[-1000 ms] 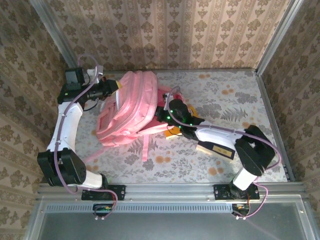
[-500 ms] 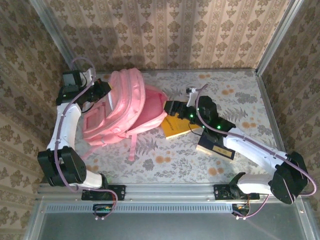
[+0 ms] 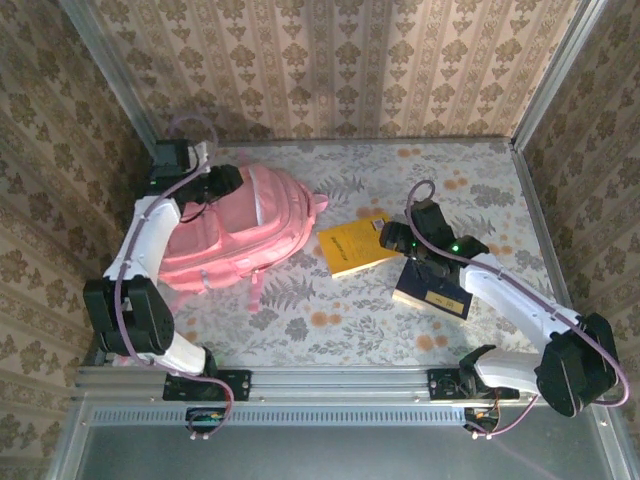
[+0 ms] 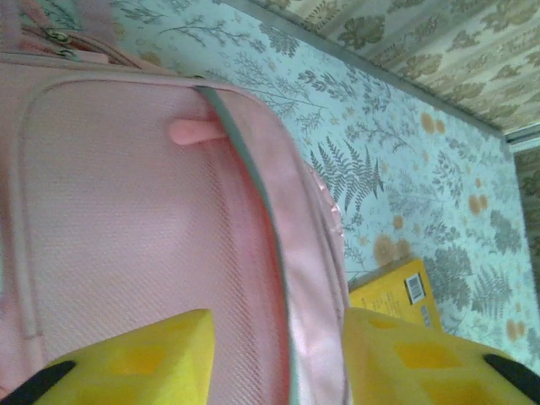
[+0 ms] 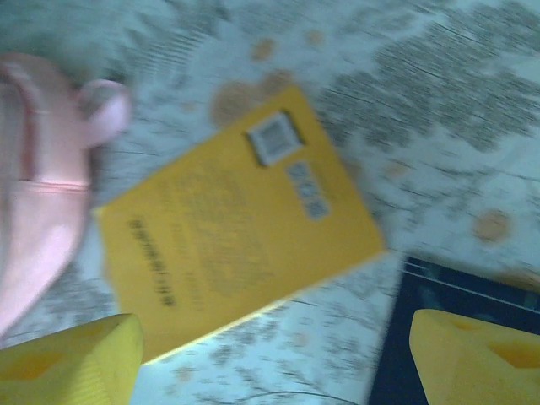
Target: Pack the student bag
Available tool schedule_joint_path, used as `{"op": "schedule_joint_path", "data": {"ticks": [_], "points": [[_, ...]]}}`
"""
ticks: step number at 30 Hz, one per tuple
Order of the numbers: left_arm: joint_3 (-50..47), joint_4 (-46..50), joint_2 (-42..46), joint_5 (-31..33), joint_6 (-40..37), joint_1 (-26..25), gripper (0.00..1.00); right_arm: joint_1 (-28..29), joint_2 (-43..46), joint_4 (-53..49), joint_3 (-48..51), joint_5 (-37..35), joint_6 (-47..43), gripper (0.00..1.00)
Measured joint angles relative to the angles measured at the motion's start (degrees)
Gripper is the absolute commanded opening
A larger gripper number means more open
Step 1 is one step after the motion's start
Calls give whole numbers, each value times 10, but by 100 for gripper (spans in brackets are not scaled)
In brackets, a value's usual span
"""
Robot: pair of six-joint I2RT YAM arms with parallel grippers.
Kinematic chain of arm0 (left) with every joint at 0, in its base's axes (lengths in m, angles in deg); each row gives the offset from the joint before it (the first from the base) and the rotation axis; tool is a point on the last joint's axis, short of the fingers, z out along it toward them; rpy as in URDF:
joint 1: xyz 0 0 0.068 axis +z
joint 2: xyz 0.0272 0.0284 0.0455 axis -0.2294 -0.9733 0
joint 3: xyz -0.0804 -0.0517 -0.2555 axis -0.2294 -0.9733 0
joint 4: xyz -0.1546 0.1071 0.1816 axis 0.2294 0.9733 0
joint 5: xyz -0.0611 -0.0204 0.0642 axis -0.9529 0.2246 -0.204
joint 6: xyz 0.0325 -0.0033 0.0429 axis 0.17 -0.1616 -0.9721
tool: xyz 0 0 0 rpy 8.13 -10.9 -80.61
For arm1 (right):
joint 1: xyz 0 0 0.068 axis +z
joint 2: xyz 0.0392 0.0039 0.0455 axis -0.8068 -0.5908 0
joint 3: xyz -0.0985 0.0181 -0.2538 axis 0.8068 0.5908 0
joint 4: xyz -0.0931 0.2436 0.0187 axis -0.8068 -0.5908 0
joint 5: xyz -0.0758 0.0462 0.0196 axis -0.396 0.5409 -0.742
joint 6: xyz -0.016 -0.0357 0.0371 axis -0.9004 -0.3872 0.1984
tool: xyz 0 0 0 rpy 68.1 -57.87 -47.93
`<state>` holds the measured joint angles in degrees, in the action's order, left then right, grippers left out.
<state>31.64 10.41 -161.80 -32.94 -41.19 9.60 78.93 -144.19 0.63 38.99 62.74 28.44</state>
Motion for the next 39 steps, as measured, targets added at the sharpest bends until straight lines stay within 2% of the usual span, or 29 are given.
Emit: {"op": "schedule_joint_path", "data": {"ticks": [8,11,13,17,23,25,28,33,39], "points": [[-11,23,114,37,-35,-86,48,-116,-12,-26,68,-13,50,83],[-33,24,135,34,-38,-158,48,-163,-17,-25,106,2,67,82],[-50,24,136,24,-38,-208,48,-172,-30,-24,130,25,78,81],[-99,15,134,2,-31,-255,48,-128,-48,-11,139,47,83,81],[-129,7,129,-9,-18,-263,48,-31,-66,26,133,63,108,81],[-130,4,127,-11,-18,-264,46,0,-80,51,128,87,121,79],[-142,-15,112,-22,-11,-270,45,32,-102,93,114,158,124,79],[-193,-48,55,-39,8,-309,46,57,-97,95,105,268,95,81],[-231,-101,-11,-44,45,-341,48,24,-33,51,83,248,30,82]]}}
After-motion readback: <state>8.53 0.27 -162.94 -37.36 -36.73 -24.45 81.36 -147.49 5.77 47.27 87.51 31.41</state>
